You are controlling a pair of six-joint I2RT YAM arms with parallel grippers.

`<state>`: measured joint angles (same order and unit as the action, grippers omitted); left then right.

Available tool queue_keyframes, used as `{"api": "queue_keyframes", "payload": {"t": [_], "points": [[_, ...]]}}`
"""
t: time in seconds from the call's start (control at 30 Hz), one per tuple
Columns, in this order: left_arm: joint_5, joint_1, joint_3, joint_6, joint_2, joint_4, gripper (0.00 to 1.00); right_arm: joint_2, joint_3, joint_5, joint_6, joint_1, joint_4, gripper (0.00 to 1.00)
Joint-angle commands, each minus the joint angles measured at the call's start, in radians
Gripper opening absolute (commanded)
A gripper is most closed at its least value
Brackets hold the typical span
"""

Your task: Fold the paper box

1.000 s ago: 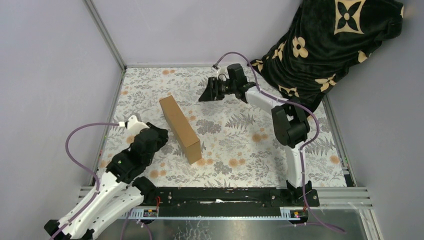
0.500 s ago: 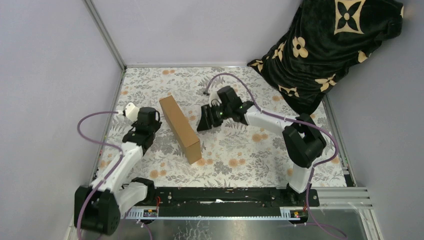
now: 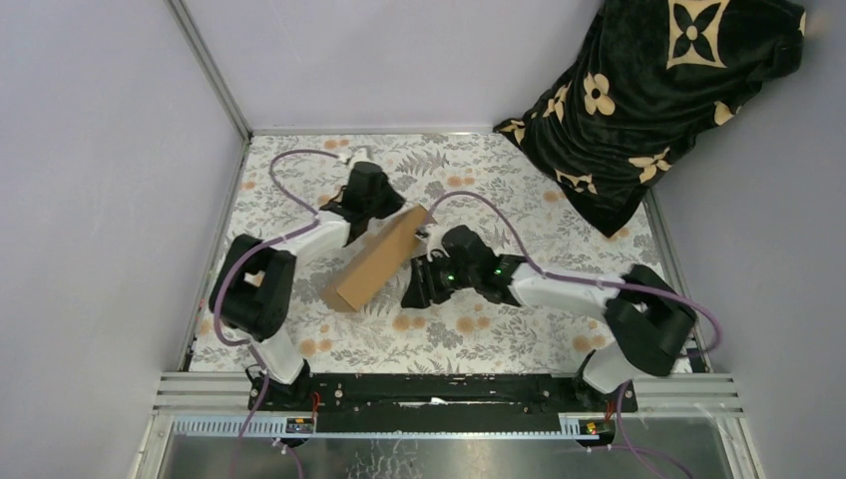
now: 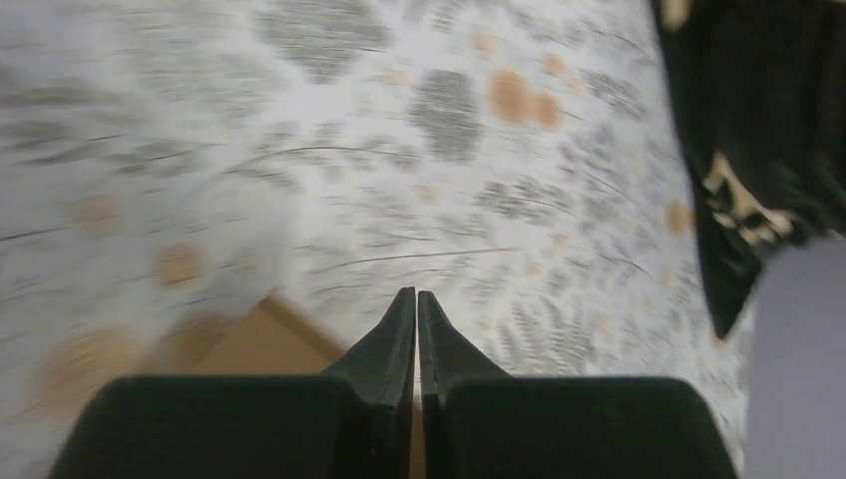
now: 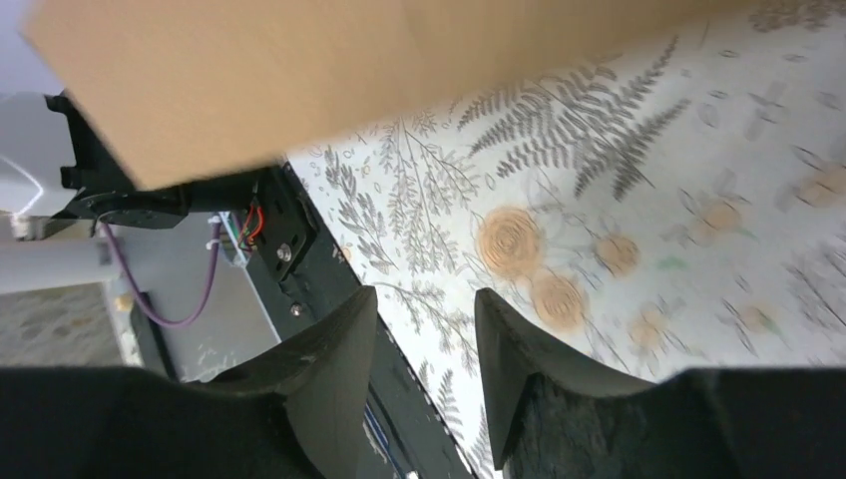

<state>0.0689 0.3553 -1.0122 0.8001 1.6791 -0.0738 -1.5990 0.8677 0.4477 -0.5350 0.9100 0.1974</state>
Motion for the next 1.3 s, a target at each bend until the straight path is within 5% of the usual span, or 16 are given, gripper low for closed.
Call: {"api": "queue_keyframes", "payload": {"t": [0.0,0.1,0.3,0.43,0.63,0.87,1.27], "points": [[-0.154,0.063,-0.135,-0.063,0.102,-0.133,0.09,0.243,-0.050,-0.192,0.047,-0.005,-0.182,0.48],[-0.200,0.087,-0.197,-0.097,0.137,-0.104,0.09,0.390,-0.100,-0.223,0.076,-0.005,-0.362,0.48],[-0.164,0.051,-0.150,-0.150,-0.005,-0.012,0.15,0.621,-0.167,-0.263,0.084,-0.005,-0.464,0.53],[-0.060,0.022,-0.120,-0.178,-0.170,0.200,0.20,0.504,-0.057,-0.359,0.197,-0.009,-0.513,0.54],[0.063,0.022,0.046,-0.106,-0.497,0.402,0.52,0.289,0.070,-0.217,0.258,-0.173,-0.396,0.58],[0.068,0.025,0.162,0.049,-0.683,0.594,0.44,0.060,0.261,-0.158,0.458,-0.179,-0.433,0.57],[0.155,0.031,0.257,0.173,-0.780,0.778,0.45,-0.093,0.295,-0.232,0.530,-0.179,-0.472,0.58]]}}
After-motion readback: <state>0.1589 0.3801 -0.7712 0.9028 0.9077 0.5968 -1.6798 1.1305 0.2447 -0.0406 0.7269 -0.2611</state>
